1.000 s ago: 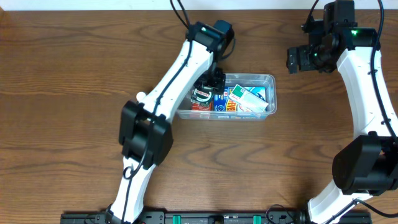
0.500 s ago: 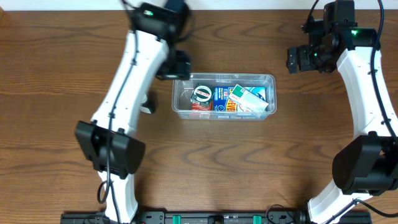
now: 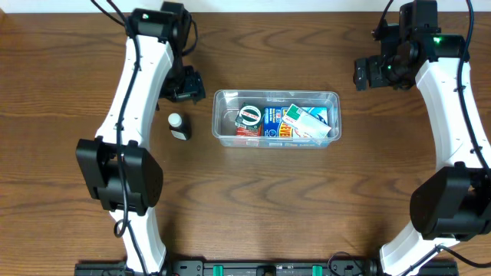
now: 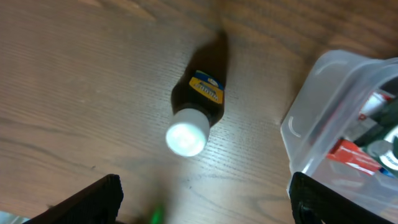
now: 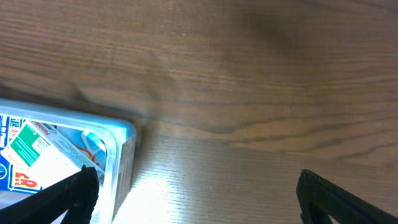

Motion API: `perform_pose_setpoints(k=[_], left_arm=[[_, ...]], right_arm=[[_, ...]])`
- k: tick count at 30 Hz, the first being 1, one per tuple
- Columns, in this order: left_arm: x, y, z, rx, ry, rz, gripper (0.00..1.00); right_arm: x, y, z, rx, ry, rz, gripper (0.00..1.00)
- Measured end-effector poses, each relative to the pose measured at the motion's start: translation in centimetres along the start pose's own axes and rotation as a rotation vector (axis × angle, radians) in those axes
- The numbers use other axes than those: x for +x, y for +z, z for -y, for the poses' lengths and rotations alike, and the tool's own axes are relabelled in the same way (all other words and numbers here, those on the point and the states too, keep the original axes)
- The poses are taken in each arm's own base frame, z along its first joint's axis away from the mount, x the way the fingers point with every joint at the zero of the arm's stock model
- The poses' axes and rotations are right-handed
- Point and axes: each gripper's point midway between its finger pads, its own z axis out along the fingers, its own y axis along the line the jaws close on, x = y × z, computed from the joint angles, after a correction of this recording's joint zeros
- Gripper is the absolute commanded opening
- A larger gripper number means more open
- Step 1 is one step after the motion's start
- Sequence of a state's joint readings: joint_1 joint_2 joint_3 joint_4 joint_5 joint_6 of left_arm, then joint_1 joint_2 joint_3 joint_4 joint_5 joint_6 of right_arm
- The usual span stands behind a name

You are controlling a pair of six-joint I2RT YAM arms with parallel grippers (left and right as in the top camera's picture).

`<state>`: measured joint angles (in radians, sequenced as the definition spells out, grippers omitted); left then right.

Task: Pack container
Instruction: 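Release the tin and move left gripper to the brown bottle, then grasp the brown bottle by its body with left gripper and lift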

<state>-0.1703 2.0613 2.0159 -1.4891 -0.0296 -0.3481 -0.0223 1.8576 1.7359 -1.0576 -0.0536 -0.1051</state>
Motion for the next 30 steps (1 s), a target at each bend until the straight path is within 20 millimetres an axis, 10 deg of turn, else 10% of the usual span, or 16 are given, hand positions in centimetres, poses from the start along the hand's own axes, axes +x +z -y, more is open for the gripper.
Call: perform_pose_setpoints(k=[12, 30], left_arm=[[0.0, 5.5, -0.4, 0.025, -0.111, -0.051, 0.73], [-0.7, 8.3, 0.1, 0.048, -0.227, -0.026, 0.44]], right_arm=[[0.0, 0.0, 0.0, 0.0, 0.0, 0.0, 0.99], [0.0, 0.0, 0.0, 0.0, 0.0, 0.0, 0.99]])
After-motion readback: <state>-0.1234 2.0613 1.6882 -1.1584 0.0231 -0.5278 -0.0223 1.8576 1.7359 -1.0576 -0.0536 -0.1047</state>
